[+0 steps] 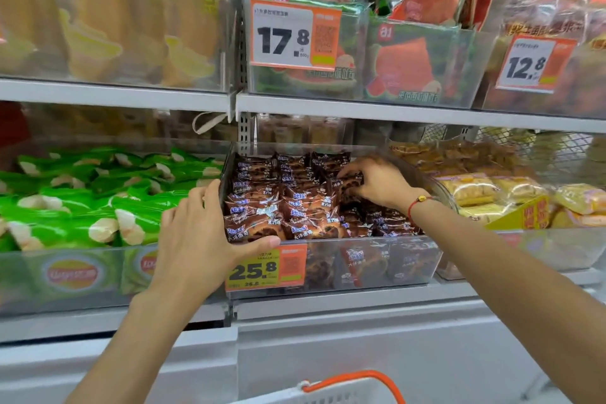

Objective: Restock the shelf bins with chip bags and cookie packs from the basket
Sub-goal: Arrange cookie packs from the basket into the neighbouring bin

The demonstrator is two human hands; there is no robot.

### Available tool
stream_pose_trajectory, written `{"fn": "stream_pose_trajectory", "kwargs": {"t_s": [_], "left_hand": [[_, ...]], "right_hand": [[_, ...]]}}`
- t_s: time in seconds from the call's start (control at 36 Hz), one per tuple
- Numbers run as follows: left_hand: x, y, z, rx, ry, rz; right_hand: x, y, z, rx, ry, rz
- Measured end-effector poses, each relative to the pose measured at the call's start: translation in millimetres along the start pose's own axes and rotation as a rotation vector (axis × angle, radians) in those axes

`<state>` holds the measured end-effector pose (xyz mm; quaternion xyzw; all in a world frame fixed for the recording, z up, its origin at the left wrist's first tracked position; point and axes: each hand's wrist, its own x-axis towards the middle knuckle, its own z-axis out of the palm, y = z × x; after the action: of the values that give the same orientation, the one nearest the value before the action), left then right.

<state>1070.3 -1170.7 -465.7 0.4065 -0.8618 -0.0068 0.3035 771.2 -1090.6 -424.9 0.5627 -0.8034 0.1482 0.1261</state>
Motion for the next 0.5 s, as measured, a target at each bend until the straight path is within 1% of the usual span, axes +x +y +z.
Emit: {"fn": "stream_pose_trajectory", "kwargs": {"t_s": [0.17,0.25,0.33,0.42,0.5], "left_hand": [[0.5,0.7,0.3,0.0,-0.001,-0.003],[0.2,0.9,0.3,0.001,0.001,-0.003],[-0.9,1.5,0.0,0.001,-0.005,0.0],[-2.0,2.1,-0.1,-0.015,0.003,0.004],[-1.8,1.9,0.0,-0.028,0.001,0.002]], "right_hand": [[4.7,-4.8,8.4,0.088,0.068,0.032],[7.8,-1.2,10.0,0.052,0.022,0.008],[8.5,4.8,8.7,0.044,-0.044,0.025],[6.9,8.3,12.8,0.073,-0.042,0.04],[4.0,7.1,19.1,0.048,-0.024,0.015]]}}
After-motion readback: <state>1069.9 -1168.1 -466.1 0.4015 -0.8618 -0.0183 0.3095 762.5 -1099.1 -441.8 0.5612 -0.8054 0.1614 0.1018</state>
